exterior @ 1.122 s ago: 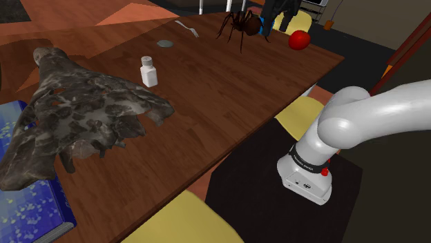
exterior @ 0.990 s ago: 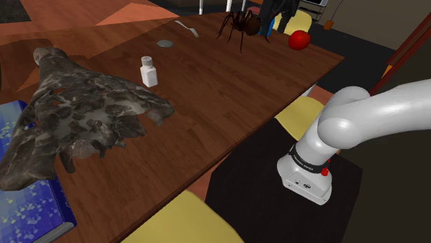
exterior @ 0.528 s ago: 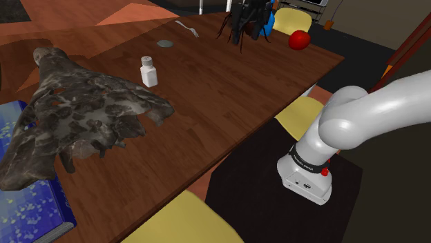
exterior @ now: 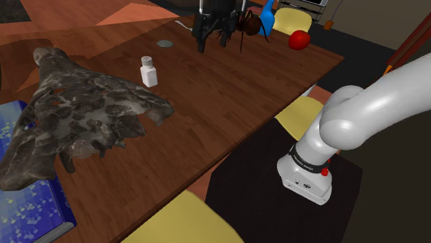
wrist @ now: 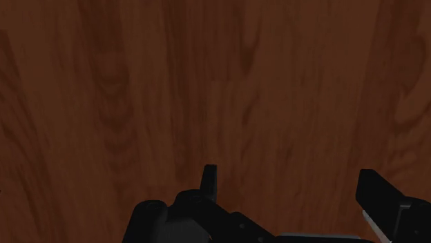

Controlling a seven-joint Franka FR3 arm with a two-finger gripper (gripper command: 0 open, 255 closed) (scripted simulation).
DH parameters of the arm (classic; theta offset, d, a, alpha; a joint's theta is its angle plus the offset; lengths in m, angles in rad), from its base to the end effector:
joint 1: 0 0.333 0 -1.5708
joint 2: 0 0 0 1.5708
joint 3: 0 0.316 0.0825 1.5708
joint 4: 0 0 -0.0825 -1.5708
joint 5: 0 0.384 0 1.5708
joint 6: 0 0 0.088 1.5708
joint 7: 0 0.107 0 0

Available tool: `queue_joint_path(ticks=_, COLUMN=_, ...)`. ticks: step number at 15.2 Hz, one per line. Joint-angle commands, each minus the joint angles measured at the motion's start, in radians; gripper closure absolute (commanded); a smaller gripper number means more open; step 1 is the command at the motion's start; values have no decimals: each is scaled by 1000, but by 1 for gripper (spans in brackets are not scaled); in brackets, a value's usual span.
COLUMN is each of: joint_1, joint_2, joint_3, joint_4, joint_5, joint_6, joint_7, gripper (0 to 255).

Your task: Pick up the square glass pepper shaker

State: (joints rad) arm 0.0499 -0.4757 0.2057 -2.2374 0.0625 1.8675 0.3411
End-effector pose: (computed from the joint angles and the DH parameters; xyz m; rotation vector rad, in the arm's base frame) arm 0.4047 0.1228 0.5578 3.1280 -0.1857 0.1617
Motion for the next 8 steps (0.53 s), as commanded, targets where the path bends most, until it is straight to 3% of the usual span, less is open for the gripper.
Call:
queue_joint_path(ticks=1, joint_1=5, joint_2=59, joint_3=31, joint_4=25, joint_5=-4, joint_6=52, joint_7=33, gripper=0)
queue_joint_path(ticks=8, joint_1=15, joint_2=276, joint_3=130, joint_4=156, joint_5=-72, joint_6=182, joint_7=155, gripper=0)
